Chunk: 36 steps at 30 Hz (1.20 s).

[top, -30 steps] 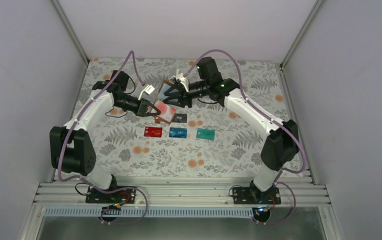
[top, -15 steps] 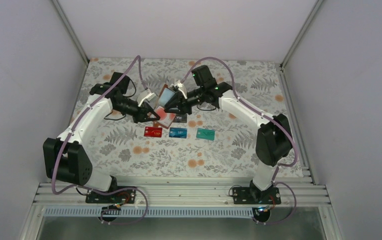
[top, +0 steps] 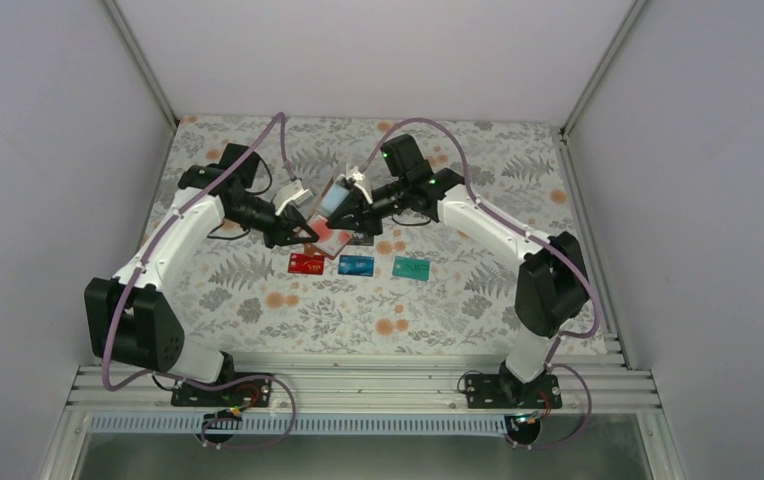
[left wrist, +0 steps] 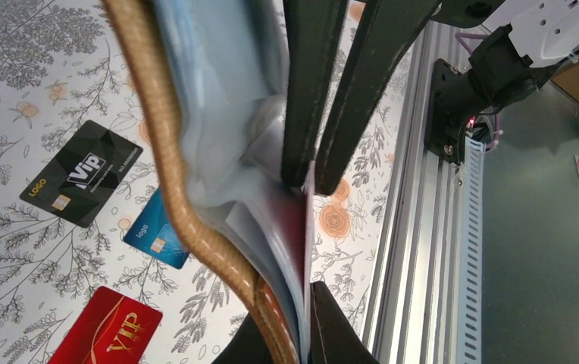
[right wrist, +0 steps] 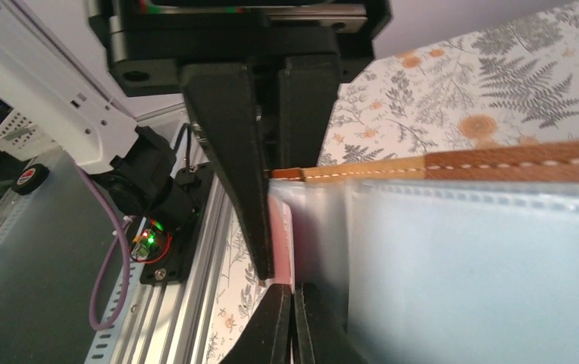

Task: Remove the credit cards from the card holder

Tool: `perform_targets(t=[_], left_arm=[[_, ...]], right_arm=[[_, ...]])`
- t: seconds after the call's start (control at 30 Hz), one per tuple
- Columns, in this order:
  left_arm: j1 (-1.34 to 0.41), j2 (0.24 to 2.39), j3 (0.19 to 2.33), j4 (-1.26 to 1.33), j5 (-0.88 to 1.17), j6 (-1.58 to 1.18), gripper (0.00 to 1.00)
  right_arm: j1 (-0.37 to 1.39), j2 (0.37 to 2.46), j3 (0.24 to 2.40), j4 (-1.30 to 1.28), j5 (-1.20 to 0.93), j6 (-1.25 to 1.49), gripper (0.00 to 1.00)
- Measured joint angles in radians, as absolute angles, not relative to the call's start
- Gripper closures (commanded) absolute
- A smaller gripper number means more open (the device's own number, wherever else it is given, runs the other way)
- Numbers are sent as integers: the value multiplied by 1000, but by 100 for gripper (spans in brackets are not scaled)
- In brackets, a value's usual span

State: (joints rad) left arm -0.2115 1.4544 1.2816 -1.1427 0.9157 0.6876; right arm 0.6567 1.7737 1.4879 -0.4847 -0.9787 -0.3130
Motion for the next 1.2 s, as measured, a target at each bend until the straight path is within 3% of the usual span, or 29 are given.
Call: perform_targets(t=[0.2,0.37,0.77,0.93,1.03,1.13,1.2], left_arm=[[-212,1444,1282,-1143,920,707,97],[-218,1435,1282,-1141,944,724,82],[-218,1433,1261,-1147,1003,759,74],[-218,1433,1261,-1176,1012,790,75],[-219,1433,1261,-1190,1024,802,94],[-218,1433,1261,-1194,1026,806,98],[-218,1433,1261,-1191,1025,806,98]], right_arm=[[657,1744,1456,-455,-1000,-305,96],[654,1703,1417,-416,-1000,-290,96],[642,1689,1411,-393,-999,-269,96],[626,1649,1411,-393,-995,-271,96],[624,1640,1411,-393,-995,-273,96],[623,1639,1411,-393,-1007,-273,96],[623,1639,1411,-395,-1017,-275,86]])
